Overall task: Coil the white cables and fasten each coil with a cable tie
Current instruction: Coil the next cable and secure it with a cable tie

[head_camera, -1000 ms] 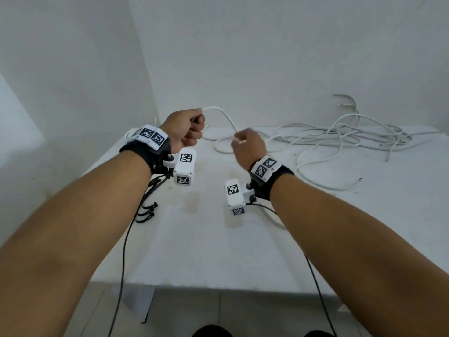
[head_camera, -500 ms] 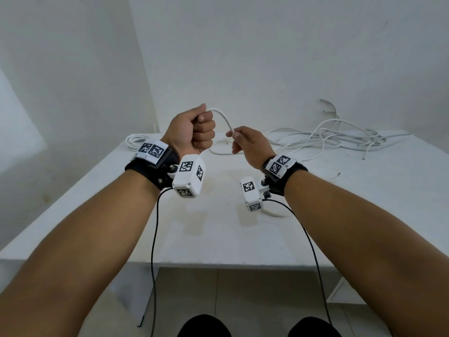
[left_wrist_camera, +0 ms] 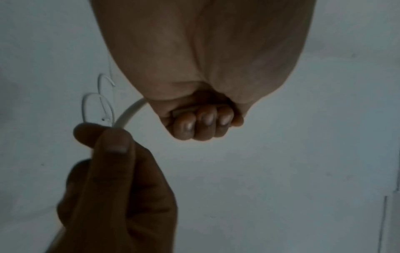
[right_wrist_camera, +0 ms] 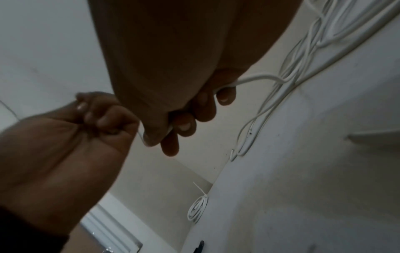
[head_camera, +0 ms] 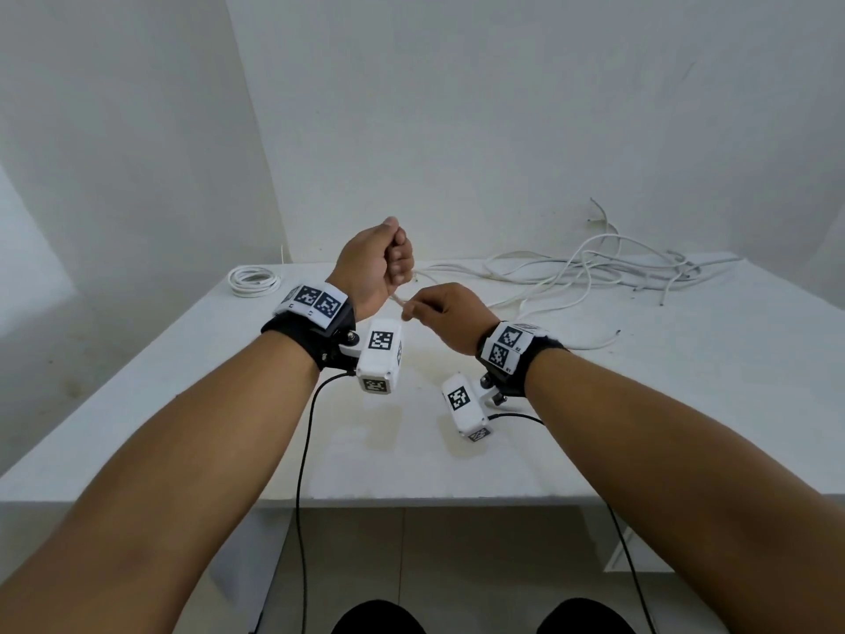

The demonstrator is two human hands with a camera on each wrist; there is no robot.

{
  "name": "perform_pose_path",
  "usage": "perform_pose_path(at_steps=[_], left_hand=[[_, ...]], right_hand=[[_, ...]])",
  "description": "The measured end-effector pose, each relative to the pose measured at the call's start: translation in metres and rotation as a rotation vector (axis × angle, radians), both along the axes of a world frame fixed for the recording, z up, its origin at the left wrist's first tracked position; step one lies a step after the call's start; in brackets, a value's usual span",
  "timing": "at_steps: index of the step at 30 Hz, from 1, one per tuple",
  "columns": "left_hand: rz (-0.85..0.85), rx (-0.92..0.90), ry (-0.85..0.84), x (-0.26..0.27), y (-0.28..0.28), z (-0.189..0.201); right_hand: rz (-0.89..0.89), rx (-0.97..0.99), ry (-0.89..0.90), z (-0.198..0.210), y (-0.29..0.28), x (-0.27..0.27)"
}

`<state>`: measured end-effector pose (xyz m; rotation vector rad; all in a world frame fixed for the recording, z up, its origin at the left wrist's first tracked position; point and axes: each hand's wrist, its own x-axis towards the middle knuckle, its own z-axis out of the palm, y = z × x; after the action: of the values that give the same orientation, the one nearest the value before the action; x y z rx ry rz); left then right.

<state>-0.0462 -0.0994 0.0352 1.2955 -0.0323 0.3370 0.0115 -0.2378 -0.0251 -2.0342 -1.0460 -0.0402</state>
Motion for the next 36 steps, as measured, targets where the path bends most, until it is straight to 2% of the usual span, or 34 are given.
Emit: perform_pose_path(at_steps=[4, 8, 12, 14, 18, 24, 26, 30, 36], left_hand=[[0.176, 0.1, 0.018, 0.003, 0.008, -0.015], [0.321, 0.372, 0.032, 0.007, 0.015, -0.027], [0.434, 0.358, 0.031, 0.008, 0.027, -0.032], [0.46, 0.489, 0.052, 0.008, 0.024, -0.033], [0.305, 0.845, 0.154, 0.005, 0.013, -0.037], [0.001, 1.157, 0.305, -0.011, 0.007, -0.032], [-0.085, 1.102, 0.321, -0.014, 0.007, -0.036], [-0.144, 0.697, 0.301, -0.019, 0.005, -0.042], [-0.299, 0.359, 0.322, -0.027, 0.0, -0.048]], right_hand=[[0.029, -0.081, -0.006, 0.004, -0.003, -0.005], [0.044, -0.256, -0.047, 0.009, -0.007, -0.008], [-0.06, -0.169, -0.002, 0.006, -0.017, -0.002], [-0.024, -0.188, -0.055, 0.008, -0.015, -0.01], [0.143, -0.244, -0.198, 0.026, -0.008, -0.026], [0.104, -0.206, -0.201, 0.045, -0.021, -0.011], [0.122, -0.198, -0.196, 0.048, -0.022, -0.01], [0.151, -0.16, -0.134, 0.055, -0.026, -0.006], [0.113, -0.03, -0.01, 0.064, -0.043, 0.015]])
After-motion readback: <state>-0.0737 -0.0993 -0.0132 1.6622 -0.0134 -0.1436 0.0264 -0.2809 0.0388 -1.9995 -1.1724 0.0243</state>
